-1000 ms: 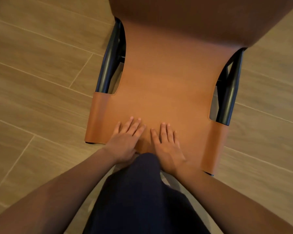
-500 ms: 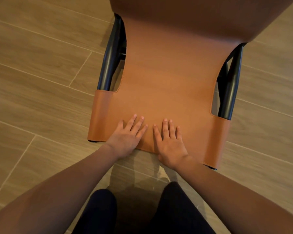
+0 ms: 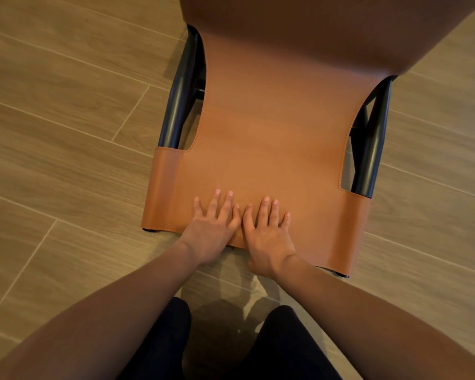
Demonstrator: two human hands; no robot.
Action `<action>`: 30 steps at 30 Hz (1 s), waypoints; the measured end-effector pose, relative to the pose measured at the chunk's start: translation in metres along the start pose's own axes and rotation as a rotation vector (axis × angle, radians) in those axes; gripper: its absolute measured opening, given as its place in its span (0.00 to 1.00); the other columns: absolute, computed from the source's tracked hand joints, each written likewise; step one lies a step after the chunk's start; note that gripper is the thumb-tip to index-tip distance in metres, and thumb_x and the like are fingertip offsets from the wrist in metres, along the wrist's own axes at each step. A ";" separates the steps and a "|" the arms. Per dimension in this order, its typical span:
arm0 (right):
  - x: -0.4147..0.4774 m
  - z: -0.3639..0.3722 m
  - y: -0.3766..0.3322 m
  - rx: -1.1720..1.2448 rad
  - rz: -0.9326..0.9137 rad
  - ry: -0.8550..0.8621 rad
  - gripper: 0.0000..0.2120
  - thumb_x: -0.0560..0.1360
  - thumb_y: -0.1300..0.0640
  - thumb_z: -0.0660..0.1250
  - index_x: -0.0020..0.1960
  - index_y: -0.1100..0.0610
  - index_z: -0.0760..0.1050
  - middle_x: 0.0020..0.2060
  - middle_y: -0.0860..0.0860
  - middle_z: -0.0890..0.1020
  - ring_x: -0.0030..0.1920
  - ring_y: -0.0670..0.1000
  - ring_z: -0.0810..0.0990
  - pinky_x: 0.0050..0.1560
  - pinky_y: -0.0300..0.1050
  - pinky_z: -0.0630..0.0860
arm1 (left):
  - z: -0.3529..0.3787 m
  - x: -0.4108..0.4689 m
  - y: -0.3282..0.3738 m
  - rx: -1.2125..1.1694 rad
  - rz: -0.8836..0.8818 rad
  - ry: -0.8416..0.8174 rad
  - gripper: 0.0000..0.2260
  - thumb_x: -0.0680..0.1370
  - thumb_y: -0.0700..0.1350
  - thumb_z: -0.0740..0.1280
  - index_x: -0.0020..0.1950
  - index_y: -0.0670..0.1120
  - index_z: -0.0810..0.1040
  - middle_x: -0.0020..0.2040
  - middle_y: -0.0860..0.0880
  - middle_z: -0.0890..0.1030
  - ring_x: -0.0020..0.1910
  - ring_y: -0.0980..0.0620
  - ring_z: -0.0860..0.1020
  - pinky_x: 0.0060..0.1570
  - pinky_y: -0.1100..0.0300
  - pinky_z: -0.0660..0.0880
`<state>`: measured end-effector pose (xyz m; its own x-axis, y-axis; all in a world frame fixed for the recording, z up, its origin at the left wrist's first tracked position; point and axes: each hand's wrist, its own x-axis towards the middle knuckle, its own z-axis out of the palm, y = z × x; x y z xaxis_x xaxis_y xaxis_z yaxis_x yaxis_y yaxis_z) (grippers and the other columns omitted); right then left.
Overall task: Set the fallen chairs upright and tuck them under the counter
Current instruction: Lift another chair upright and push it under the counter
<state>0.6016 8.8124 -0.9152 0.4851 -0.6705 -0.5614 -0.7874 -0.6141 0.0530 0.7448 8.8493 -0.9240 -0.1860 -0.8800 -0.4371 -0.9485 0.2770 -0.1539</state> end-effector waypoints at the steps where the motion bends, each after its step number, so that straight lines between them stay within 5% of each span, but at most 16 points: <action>1: 0.000 -0.001 0.000 0.002 -0.006 -0.012 0.43 0.76 0.52 0.62 0.76 0.62 0.36 0.73 0.72 0.39 0.72 0.75 0.39 0.69 0.74 0.49 | -0.002 0.000 0.000 -0.003 0.007 -0.017 0.33 0.79 0.48 0.60 0.77 0.41 0.43 0.77 0.35 0.40 0.75 0.31 0.42 0.66 0.29 0.55; 15: -0.040 -0.064 0.005 0.065 -0.005 -0.088 0.29 0.81 0.61 0.49 0.77 0.66 0.39 0.76 0.69 0.44 0.74 0.73 0.45 0.70 0.71 0.55 | -0.075 -0.027 -0.011 -0.057 0.033 -0.154 0.29 0.80 0.45 0.57 0.77 0.42 0.46 0.78 0.37 0.44 0.75 0.32 0.46 0.67 0.34 0.59; 30: -0.138 -0.301 0.070 0.209 0.083 -0.179 0.28 0.82 0.63 0.48 0.78 0.62 0.41 0.77 0.63 0.46 0.76 0.66 0.48 0.73 0.65 0.53 | -0.335 -0.070 -0.053 -0.194 0.019 -0.171 0.28 0.81 0.44 0.56 0.79 0.44 0.48 0.79 0.44 0.54 0.75 0.39 0.57 0.64 0.45 0.67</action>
<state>0.5939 8.7366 -0.5848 0.3556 -0.6192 -0.7001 -0.8918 -0.4489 -0.0560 0.7217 8.7672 -0.5882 -0.1738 -0.7924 -0.5847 -0.9797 0.1992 0.0213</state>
